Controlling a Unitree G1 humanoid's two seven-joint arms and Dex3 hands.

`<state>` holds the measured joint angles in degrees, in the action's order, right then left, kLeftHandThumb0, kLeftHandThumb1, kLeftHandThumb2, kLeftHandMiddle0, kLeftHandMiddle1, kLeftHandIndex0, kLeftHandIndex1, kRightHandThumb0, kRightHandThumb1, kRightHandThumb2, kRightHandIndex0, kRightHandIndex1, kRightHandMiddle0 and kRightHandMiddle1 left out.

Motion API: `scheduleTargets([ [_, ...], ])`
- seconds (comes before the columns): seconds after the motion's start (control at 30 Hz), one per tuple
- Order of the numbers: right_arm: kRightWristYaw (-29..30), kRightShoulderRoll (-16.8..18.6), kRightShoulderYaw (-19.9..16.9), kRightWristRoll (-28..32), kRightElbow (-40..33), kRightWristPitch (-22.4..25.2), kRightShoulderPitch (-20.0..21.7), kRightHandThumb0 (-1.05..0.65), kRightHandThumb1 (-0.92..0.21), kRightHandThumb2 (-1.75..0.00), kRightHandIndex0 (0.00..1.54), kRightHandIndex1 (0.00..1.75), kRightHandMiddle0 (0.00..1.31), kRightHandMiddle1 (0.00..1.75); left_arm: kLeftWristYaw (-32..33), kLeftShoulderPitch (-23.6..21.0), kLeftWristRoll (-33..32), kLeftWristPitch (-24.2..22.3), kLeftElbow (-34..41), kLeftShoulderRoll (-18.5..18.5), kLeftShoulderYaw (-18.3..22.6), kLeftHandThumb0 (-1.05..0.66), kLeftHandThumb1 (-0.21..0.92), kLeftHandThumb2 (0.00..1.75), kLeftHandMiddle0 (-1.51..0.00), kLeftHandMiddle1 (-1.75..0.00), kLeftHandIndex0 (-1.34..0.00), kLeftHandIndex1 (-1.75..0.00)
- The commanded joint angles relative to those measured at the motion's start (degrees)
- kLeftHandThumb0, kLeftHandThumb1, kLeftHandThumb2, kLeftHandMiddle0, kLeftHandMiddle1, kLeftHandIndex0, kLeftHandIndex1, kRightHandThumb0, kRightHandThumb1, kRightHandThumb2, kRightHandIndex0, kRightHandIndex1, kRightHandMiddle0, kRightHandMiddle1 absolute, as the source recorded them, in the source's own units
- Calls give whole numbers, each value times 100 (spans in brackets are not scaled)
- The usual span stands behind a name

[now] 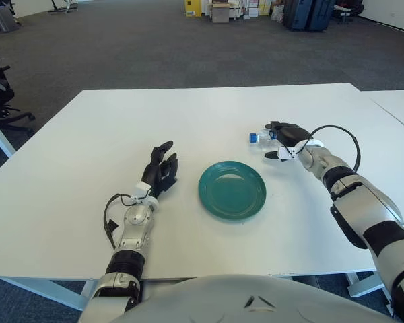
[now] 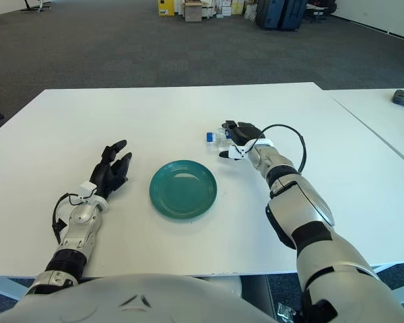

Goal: Put the bottle into the plate.

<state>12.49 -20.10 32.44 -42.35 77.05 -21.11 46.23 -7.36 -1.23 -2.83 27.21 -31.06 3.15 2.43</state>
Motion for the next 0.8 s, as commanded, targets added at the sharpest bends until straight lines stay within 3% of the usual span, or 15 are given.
scheduleTargets([
  [0.0, -189, 99, 16, -1, 98, 71, -146, -100, -92, -50, 18, 1, 0, 57, -81, 118, -73, -104, 162, 66, 56, -68, 92, 68, -46, -11, 0, -80],
  [0.77, -350, 320, -6, 62, 149, 114, -393, -91, -92, -39, 23, 2, 0, 62, -213, 544, -325, -331, 829, 148, 223, -70, 92, 70, -48, -12, 0, -83],
])
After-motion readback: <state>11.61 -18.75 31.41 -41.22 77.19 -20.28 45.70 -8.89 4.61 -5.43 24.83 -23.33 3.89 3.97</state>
